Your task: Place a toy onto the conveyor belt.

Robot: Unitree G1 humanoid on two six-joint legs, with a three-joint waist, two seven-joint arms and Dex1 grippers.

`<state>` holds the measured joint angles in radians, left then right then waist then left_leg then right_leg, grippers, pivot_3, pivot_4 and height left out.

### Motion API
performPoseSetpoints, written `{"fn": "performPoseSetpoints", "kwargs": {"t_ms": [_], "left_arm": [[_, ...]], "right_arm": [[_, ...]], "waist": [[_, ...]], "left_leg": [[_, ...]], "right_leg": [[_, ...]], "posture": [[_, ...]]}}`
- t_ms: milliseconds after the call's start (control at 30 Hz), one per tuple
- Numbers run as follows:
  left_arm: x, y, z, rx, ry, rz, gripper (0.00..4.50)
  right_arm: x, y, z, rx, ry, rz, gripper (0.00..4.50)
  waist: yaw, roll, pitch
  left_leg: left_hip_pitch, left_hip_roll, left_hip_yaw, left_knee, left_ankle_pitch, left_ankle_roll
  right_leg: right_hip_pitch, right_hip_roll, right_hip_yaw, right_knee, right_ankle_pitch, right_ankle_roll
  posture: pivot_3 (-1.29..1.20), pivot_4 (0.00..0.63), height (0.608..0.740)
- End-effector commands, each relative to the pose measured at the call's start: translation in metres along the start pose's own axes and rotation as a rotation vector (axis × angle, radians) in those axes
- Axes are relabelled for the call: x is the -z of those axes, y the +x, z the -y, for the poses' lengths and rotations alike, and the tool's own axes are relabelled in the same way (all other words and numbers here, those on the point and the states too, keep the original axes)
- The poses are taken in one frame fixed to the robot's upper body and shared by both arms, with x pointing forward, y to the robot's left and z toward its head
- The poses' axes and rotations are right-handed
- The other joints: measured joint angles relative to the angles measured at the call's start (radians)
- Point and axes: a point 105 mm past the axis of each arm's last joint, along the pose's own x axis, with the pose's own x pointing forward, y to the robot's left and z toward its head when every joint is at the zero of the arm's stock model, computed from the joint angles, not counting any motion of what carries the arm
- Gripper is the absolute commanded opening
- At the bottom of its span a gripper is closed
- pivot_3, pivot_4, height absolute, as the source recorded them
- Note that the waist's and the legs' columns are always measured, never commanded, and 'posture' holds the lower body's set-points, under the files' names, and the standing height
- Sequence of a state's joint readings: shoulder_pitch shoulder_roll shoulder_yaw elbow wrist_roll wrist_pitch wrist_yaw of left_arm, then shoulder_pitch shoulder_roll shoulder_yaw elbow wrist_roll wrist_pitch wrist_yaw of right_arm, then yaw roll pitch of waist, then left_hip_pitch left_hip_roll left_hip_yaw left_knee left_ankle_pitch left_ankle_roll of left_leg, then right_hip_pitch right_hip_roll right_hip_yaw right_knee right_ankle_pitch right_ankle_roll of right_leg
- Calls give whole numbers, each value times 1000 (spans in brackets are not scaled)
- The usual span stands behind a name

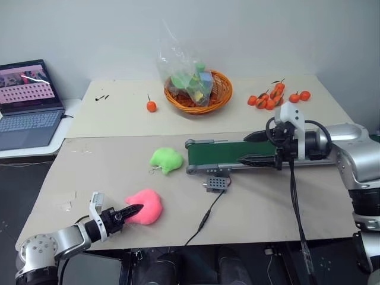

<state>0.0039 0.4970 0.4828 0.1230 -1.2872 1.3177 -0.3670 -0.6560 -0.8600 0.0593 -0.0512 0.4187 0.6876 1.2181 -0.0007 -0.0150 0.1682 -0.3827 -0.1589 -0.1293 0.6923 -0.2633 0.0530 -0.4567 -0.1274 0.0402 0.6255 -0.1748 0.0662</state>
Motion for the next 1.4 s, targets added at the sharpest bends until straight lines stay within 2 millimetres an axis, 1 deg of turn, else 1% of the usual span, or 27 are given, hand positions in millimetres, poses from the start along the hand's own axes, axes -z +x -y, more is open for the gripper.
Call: {"fn": "performPoseSetpoints", "kwargs": {"t_ms": [33,133,167,200,233,267,367,400,433,500,533,567,600,667,700,733,800,867,967,1067,1100,1200,1400], "left_arm": [[-18,-5,22,73,156,59,640],[-32,-9,44,140,279,122,640],[-40,-10,53,154,349,164,640],[-44,-11,68,185,480,211,640],[-44,-12,82,216,612,236,640],[-41,-12,93,248,701,248,640],[-45,-6,111,227,884,306,640],[-50,-3,117,191,986,349,640],[-62,3,118,71,1101,413,640],[-79,11,126,-75,1267,513,640],[-84,16,127,-176,1454,518,640],[-83,21,131,-212,1632,515,640],[-80,25,133,-226,1760,507,640],[-83,25,143,-295,2025,592,640],[-76,26,150,-265,2171,611,640],[-69,27,154,-233,2279,623,640],[-51,36,153,-155,2513,590,640],[-43,42,150,-110,2659,570,640],[-36,55,149,-15,2810,544,640],[-36,66,152,42,2894,550,640],[-39,70,154,38,2899,553,640],[-49,92,159,81,2925,534,640],[-56,130,171,217,2978,495,640]], "right_arm": [[-13,-8,0,17,-38,33,4500],[-14,-7,1,15,-40,35,4500],[-14,-7,1,14,-41,35,4500],[-14,-6,1,14,-41,35,4500],[-14,-6,1,12,-42,35,4500],[-14,-6,2,11,-42,35,4500],[-15,-6,3,8,-45,34,4500],[-16,-6,4,7,-46,34,4500],[-16,-6,4,4,-48,33,4500],[-16,-6,4,1,-49,31,4500],[-16,-5,4,-2,-49,32,4500],[-16,-5,4,-4,-49,33,4500],[-16,-4,4,-6,-50,34,4500],[-16,-3,5,-6,-50,33,4500],[-16,-3,5,-7,-50,34,4500],[-17,-3,4,-8,-50,35,4500],[-16,-3,4,-9,-50,35,4500],[-16,-4,4,-7,-51,35,4500],[-17,-3,3,-6,-51,38,4500],[-18,-3,3,-4,-52,39,4500],[-18,-4,3,-2,-51,41,4500],[-16,-6,1,13,-46,40,4500],[-13,-12,-5,41,-28,39,4500]], "waist": [[0,0,0],[1,0,0],[2,0,0],[2,0,0],[2,0,0],[2,0,0],[4,0,0],[4,0,0],[4,0,0],[12,0,0],[13,0,0],[15,-1,0],[13,-1,0],[12,-1,0],[12,-1,0],[12,-1,0],[13,-1,0],[14,0,0],[14,0,0],[14,0,0],[13,0,0],[13,0,0],[14,-1,0]], "left_leg": [[0,0,0,0,0,0],[0,0,0,0,0,0],[-1,0,0,0,0,0],[-1,0,0,0,0,0],[-1,0,0,0,0,0],[-1,1,1,0,0,0],[-1,1,2,-1,0,0],[-1,1,2,-1,0,0],[-1,1,2,-1,0,0],[-1,2,2,-1,0,0],[-2,3,2,-1,1,-1],[-2,5,2,-2,1,-2],[-3,6,3,-2,1,-2],[-2,7,5,-4,1,-2],[-1,8,7,-6,1,-1],[-2,8,7,-8,1,-2],[-2,11,8,-11,4,-6],[-2,14,9,-14,5,-6],[-3,17,10,-16,5,-6],[-3,17,11,-16,5,-5],[-3,17,11,-15,6,-3],[-3,17,12,-15,8,-1],[-4,17,12,-13,8,-2]], "right_leg": [[0,0,0,0,0,0],[0,0,0,-1,0,0],[0,0,0,-1,0,0],[0,0,0,-1,0,0],[0,0,0,-1,0,0],[0,0,0,-2,0,-1],[0,0,0,-4,1,-1],[0,0,0,-5,1,-1],[0,0,0,-5,2,-1],[1,0,0,-8,4,-2],[2,1,-1,-10,6,-3],[3,4,-1,-14,8,-3],[3,6,-1,-16,9,-4],[3,6,1,-17,10,-4],[2,6,1,-18,10,-3],[1,6,2,-19,10,-4],[-1,7,1,-20,10,-4],[-2,10,1,-25,11,-6],[-1,14,1,-29,12,-7],[-2,14,1,-29,13,-7],[-1,14,0,-29,13,-7],[-1,14,1,-29,14,-7],[-1,15,-1,-29,15,-6]], "posture": [[0,150,740],[0,150,740],[0,150,740],[0,150,740],[0,150,740],[0,150,740],[0,150,740],[0,150,740],[0,150,740],[0,150,740],[0,150,740],[0,150,740],[0,150,740],[0,150,740],[0,150,740],[0,150,740],[0,150,740],[0,150,740],[0,150,740],[0,150,740],[0,150,740],[0,150,740],[0,150,740]]}}
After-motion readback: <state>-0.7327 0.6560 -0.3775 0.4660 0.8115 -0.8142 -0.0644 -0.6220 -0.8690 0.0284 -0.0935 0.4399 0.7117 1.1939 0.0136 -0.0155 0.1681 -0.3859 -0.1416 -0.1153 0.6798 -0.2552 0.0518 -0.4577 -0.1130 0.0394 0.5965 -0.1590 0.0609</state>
